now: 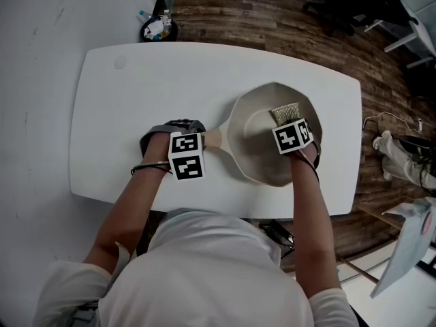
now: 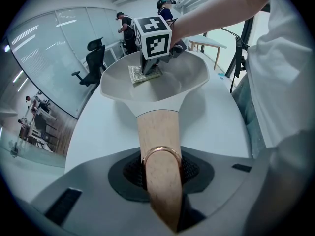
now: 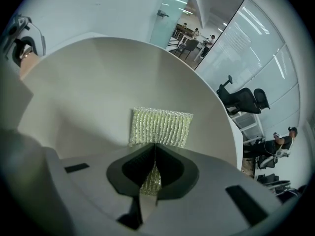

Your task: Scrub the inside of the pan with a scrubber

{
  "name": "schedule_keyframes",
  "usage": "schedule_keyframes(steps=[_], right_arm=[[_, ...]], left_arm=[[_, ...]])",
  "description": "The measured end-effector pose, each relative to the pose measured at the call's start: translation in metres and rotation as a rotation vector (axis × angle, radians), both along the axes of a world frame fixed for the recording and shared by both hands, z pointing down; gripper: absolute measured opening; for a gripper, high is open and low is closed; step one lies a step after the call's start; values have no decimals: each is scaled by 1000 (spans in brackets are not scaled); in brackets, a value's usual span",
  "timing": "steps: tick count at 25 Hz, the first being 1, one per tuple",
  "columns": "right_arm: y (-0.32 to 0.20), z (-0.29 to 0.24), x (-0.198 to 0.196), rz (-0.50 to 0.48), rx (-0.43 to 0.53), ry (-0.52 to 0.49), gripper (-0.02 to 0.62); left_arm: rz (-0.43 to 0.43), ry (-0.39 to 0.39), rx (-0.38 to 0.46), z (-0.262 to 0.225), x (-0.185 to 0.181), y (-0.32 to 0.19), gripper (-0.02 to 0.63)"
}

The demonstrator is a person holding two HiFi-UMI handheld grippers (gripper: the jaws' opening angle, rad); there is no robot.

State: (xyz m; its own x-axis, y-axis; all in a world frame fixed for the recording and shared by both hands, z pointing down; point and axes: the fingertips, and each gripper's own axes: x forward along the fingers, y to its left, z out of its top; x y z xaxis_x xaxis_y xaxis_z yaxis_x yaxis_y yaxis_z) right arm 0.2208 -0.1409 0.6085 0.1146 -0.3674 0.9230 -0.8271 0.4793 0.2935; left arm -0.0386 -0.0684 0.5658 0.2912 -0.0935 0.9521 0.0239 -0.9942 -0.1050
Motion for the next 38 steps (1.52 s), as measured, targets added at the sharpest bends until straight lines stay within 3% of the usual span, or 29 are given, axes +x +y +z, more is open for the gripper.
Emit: schedule_keyframes(steps=[10, 18, 24, 38], right_arm=[[25, 5, 9, -57, -123, 58, 26], [47, 9, 8, -166, -244, 83, 26], [65, 12, 7, -215, -350, 82, 26], [106, 12, -10, -281, -480, 6, 26]], left_arm=[[-9, -7, -10, 2, 0, 1, 112], [-30, -20, -18, 2, 0, 2, 109], [-39, -27, -21, 2, 1, 2, 107], [-53, -35, -16, 2, 1, 3, 107]])
